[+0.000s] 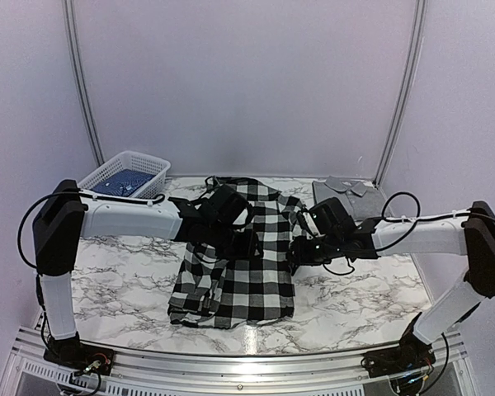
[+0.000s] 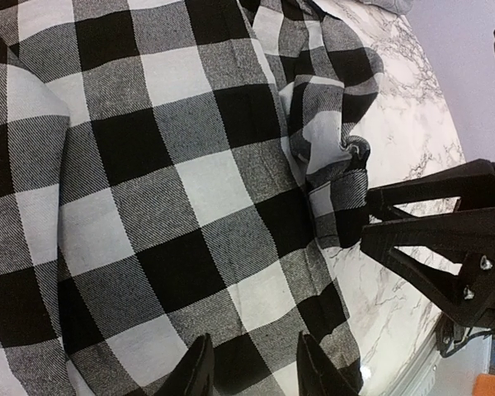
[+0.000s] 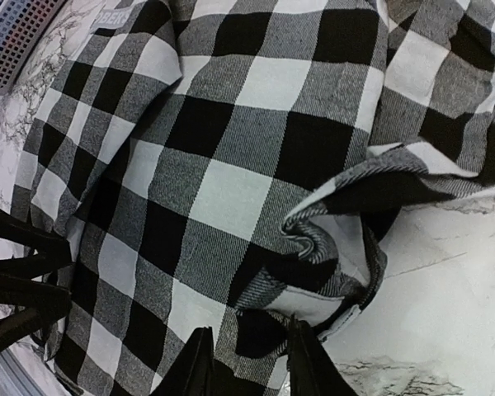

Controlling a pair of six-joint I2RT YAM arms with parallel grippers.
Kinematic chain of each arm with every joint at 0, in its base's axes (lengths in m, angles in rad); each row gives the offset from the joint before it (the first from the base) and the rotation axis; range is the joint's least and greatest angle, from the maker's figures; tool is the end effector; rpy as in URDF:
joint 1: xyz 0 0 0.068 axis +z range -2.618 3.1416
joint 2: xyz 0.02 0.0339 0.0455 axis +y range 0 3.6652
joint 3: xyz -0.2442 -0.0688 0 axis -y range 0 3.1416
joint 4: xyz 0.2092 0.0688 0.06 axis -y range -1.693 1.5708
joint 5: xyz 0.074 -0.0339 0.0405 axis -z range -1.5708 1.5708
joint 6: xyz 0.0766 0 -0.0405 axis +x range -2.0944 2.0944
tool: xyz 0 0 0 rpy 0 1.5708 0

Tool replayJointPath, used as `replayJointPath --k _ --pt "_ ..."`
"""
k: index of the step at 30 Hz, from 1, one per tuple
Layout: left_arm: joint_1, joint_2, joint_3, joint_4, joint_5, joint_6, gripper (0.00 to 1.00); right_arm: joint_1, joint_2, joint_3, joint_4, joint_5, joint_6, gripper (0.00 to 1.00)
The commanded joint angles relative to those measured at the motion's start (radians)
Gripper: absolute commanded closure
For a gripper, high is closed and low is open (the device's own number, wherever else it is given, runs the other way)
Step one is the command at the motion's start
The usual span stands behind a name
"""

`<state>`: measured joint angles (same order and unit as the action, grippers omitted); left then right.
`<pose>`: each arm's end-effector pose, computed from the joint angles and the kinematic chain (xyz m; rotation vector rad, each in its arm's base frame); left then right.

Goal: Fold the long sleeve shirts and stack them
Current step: Pass from the right arm to the left

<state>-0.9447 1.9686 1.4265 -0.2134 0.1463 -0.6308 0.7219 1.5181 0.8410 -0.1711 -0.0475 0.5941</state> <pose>0.2451 -0.3581 0.1794 0.4721 2.4738 -0.9006 0.2283 0.2058 0.1602 -0.1839 2.5187 0.6310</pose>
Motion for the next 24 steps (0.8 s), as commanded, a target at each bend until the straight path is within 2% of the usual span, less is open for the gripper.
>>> replayJointPath --k 1,8,15,19,24 --pt "0.004 -0.018 -0.02 0.019 0.0 -0.016 0.65 0.004 0.012 0.073 -0.033 0.042 -0.033 0.7" --pt "0.008 -0.021 -0.027 0.03 0.015 -0.014 0.65 0.011 -0.045 0.058 -0.152 0.163 -0.044 0.62" --pt "0.007 -0.017 -0.024 0.042 0.034 -0.005 0.65 0.014 -0.025 0.04 -0.174 0.17 -0.027 0.58" --pt "0.005 -0.031 -0.034 0.059 0.036 0.013 0.65 0.013 -0.039 -0.015 -0.169 0.159 -0.003 0.66" --pt "-0.021 -0.052 -0.042 0.105 0.007 0.075 0.65 0.013 -0.061 -0.021 -0.145 0.114 0.026 0.89"
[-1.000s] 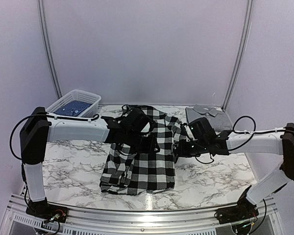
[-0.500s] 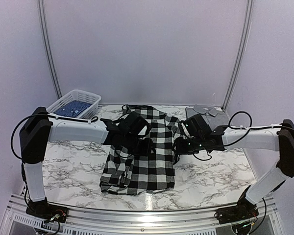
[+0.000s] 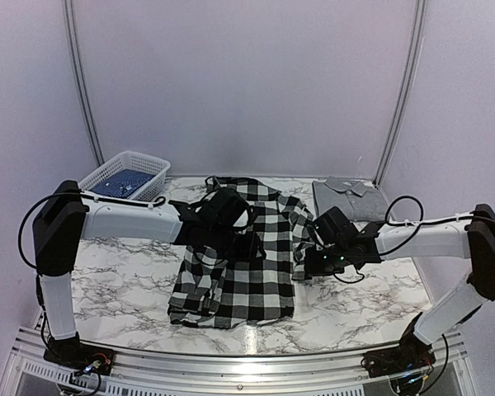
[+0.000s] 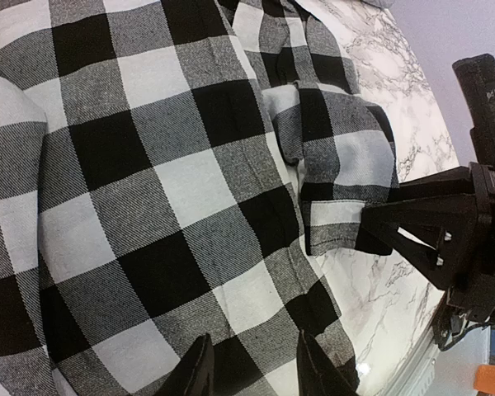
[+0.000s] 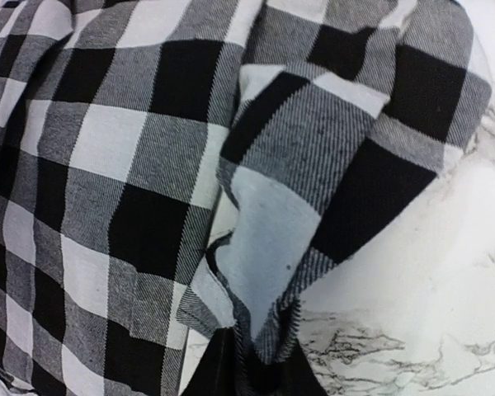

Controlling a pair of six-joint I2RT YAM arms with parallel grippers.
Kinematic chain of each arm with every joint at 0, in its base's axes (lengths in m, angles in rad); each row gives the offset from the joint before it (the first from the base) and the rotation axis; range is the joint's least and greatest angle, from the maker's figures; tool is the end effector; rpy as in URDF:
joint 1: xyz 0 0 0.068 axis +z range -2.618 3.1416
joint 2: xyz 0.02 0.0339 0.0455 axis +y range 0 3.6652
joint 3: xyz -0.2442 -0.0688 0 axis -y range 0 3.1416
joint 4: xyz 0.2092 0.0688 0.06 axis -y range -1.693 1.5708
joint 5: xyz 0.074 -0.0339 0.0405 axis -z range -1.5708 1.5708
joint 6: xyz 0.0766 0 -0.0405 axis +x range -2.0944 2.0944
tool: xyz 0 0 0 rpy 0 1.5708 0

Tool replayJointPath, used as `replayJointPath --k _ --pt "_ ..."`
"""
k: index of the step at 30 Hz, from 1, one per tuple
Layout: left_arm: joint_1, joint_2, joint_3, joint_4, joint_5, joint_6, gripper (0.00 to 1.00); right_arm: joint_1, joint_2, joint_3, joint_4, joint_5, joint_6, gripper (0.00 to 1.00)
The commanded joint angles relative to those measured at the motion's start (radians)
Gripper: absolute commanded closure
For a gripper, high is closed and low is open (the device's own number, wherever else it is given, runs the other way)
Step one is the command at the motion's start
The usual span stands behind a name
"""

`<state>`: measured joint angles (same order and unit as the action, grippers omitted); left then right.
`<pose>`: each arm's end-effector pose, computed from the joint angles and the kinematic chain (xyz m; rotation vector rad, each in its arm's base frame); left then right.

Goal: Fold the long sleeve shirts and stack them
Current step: Pass from the right arm to the left

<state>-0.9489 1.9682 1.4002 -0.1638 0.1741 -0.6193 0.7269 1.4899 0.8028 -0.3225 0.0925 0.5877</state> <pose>0.2422 -0.3607 0.1769 0.5064 2.4517 -0.9424 0.2140 0.1808 0.1434 -0.1473 2.6147 0.3652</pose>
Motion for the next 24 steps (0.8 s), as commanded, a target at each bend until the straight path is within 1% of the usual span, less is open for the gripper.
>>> replayJointPath --k 1,3,4,7,8,9,14,16,20,24 --pt "-0.022 -0.055 -0.017 0.068 -0.031 0.079 0.64 0.008 -0.033 0.032 0.009 -0.035 0.038 0.93" --pt "-0.034 -0.068 -0.029 0.095 -0.069 0.117 0.64 0.008 -0.031 0.066 0.014 -0.051 0.044 0.99" --pt "-0.039 -0.074 -0.036 0.111 -0.09 0.139 0.63 0.007 -0.026 0.09 0.009 -0.059 0.046 1.0" --pt "-0.054 -0.088 -0.043 0.152 -0.15 0.205 0.61 0.0 0.0 0.161 -0.011 -0.081 0.051 1.0" --pt "-0.059 -0.09 -0.044 0.154 -0.167 0.229 0.6 -0.004 0.008 0.182 -0.01 -0.11 0.051 1.0" --pt "-0.063 -0.092 -0.043 0.192 -0.198 0.258 0.59 -0.01 0.017 0.209 -0.008 -0.134 0.053 1.0" --pt "-0.073 -0.087 -0.048 0.259 -0.257 0.314 0.55 -0.031 0.074 0.303 -0.005 -0.241 0.074 1.0" --pt "-0.075 -0.082 -0.048 0.277 -0.299 0.335 0.5 -0.041 0.096 0.325 -0.004 -0.279 0.087 1.0" --pt "-0.076 -0.062 -0.046 0.3 -0.379 0.392 0.44 -0.066 0.12 0.345 0.003 -0.342 0.101 1.0" --pt "-0.082 -0.034 -0.035 0.319 -0.369 0.472 0.38 -0.083 0.124 0.341 0.019 -0.38 0.112 1.0"
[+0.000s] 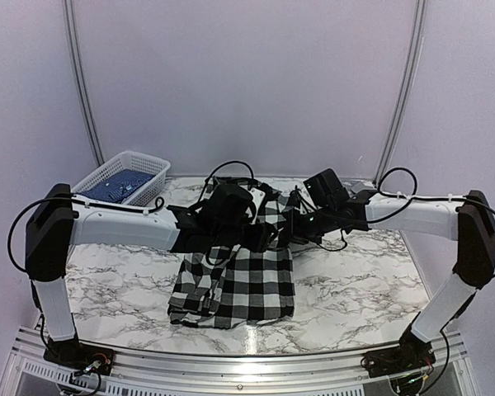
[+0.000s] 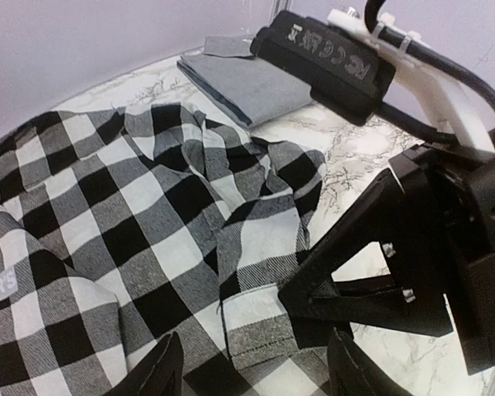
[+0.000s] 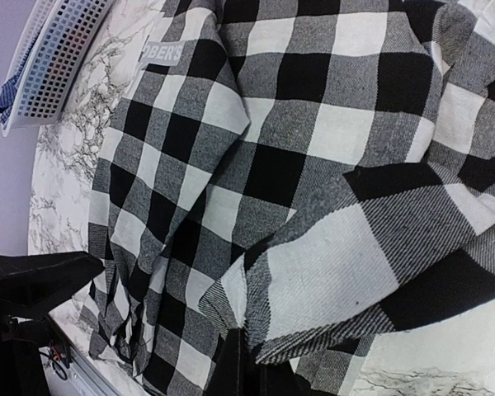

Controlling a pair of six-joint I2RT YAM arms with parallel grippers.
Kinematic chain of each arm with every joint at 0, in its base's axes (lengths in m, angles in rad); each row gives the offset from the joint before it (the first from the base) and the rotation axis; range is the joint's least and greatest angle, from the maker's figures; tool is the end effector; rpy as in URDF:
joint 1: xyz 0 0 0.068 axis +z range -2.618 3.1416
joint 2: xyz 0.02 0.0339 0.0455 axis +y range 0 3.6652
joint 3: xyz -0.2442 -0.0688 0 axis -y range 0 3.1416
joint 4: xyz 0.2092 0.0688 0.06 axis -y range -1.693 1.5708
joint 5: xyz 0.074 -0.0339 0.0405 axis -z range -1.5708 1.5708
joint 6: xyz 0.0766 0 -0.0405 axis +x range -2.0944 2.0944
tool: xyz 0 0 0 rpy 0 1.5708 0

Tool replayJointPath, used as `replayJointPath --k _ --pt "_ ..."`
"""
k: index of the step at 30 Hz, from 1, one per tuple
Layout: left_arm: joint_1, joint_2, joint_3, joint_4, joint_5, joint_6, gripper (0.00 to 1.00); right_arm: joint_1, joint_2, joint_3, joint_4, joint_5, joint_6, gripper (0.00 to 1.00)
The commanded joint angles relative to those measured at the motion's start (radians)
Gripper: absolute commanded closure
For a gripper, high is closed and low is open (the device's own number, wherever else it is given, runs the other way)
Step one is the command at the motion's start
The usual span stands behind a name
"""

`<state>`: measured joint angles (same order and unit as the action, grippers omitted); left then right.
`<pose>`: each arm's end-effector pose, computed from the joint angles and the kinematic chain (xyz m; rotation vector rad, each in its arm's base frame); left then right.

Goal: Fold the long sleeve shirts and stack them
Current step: Pass from the right arm to the left

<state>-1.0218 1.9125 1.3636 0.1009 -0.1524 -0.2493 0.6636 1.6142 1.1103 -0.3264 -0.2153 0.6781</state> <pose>0.2429 -0.3749 0.2208 0.6886 1.9574 -0.6464 0.2603 0.2243 0.1991 -0.0890 2.5647 0.8357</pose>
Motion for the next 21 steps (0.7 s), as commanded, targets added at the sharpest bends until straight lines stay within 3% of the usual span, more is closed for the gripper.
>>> replayJointPath --k 1,10,21 --pt "-0.017 0.027 0.006 0.054 -0.044 0.124 0.37 -0.024 0.0 0.031 0.026 -0.08 0.025 1.0" --pt "-0.064 0.033 -0.036 0.084 -0.114 0.258 0.38 -0.062 0.006 0.017 0.053 -0.164 0.038 0.98" --pt "-0.112 0.16 0.054 0.126 -0.401 0.472 0.45 -0.087 0.016 0.036 0.033 -0.228 0.032 0.99"
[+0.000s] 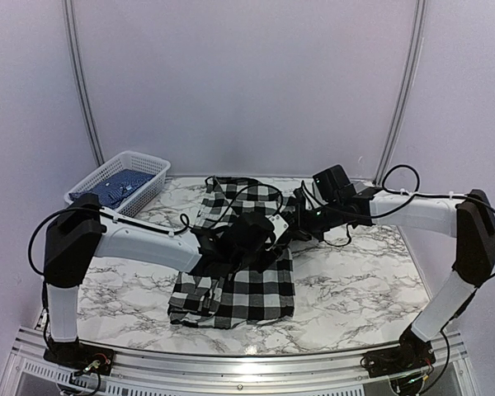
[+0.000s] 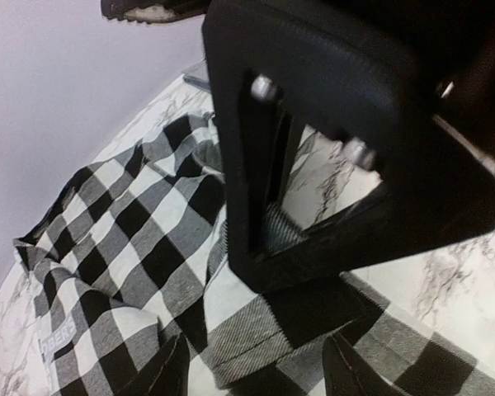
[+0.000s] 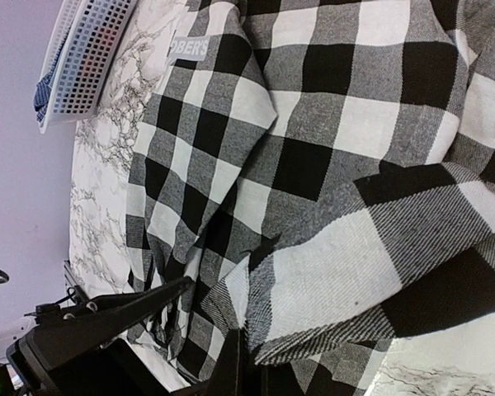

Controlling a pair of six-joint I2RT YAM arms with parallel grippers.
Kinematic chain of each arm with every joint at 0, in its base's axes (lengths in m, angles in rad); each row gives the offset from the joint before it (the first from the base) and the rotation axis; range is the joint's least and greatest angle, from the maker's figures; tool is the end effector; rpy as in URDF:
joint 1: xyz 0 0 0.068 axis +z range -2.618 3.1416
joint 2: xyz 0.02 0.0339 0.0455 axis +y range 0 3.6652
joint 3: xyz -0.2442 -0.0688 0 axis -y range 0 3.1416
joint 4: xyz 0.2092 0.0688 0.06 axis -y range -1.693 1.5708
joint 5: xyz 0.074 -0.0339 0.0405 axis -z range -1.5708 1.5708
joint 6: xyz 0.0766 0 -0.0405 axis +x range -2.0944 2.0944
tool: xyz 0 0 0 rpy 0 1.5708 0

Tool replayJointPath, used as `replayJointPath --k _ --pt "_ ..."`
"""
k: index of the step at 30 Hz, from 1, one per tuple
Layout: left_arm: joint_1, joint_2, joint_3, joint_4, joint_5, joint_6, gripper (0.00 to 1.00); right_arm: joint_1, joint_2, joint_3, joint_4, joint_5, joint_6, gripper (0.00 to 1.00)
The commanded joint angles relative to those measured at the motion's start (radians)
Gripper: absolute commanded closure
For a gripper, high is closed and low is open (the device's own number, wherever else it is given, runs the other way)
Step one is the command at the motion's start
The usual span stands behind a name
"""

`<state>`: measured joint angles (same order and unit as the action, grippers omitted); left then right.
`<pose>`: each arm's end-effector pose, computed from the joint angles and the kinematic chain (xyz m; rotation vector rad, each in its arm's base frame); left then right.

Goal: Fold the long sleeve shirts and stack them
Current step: Pass from the right arm to the left

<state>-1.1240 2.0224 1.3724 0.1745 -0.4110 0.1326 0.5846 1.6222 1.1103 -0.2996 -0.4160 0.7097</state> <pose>0.2253 -0.3995 0.1884 0.9670 1.7624 -0.2128 0.2694 0.2154 0.2027 -0.0555 2.5855 1.0538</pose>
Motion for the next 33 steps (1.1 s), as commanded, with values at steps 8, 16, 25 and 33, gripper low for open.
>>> replayJointPath --k 8,16,25,33 --pt "-0.018 0.061 0.054 0.117 -0.171 0.152 0.5 -0.011 0.001 0.014 0.013 -0.023 0.005 0.98" --pt "-0.033 0.043 0.006 0.187 -0.148 0.158 0.53 -0.009 -0.001 0.01 0.033 -0.031 0.019 0.98" --pt "-0.033 0.058 0.003 0.23 -0.144 0.148 0.75 -0.02 -0.028 -0.027 0.071 -0.064 0.046 0.97" --pt "-0.016 0.047 0.011 0.24 -0.145 0.081 1.0 -0.02 -0.067 -0.069 0.111 -0.056 0.059 0.89"
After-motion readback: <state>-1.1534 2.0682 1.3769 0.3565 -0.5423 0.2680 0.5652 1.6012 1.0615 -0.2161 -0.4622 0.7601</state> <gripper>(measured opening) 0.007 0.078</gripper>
